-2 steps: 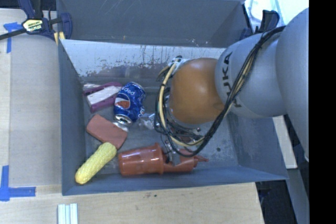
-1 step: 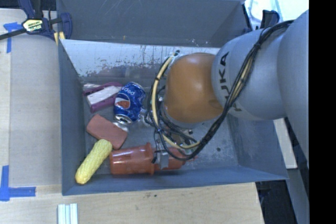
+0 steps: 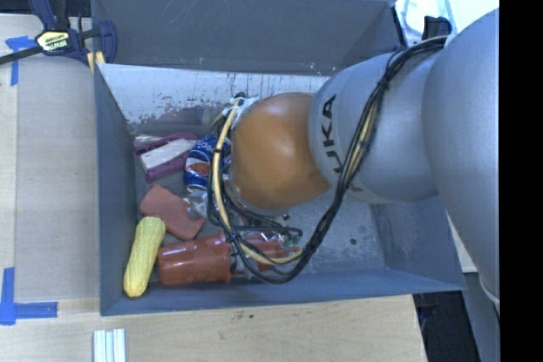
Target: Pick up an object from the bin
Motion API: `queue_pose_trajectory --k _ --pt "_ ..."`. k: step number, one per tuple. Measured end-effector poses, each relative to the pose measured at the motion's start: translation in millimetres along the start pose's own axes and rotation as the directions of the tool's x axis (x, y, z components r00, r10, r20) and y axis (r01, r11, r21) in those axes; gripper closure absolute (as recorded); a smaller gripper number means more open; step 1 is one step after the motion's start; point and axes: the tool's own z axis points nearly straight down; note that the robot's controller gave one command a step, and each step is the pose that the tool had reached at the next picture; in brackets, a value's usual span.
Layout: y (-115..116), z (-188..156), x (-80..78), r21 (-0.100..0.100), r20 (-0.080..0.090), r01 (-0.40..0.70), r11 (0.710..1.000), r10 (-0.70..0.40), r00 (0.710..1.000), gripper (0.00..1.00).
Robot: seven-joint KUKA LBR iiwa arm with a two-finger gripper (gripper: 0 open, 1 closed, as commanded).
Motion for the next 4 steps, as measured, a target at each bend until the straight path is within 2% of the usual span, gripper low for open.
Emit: queue_pose_trajectory --k 1,2,4 --pt "13.2 45.1 -7.8 -0.004 -0.012 -0.005 1.000 0.004 1.000 0.00" --pt "-8.1 42.1 2.2 0.004 0.029 0.177 0.984 -0.177 0.984 1.00" --pt "-8.1 40.4 1.6 0.004 0.032 0.176 0.984 -0.176 0.984 1.00"
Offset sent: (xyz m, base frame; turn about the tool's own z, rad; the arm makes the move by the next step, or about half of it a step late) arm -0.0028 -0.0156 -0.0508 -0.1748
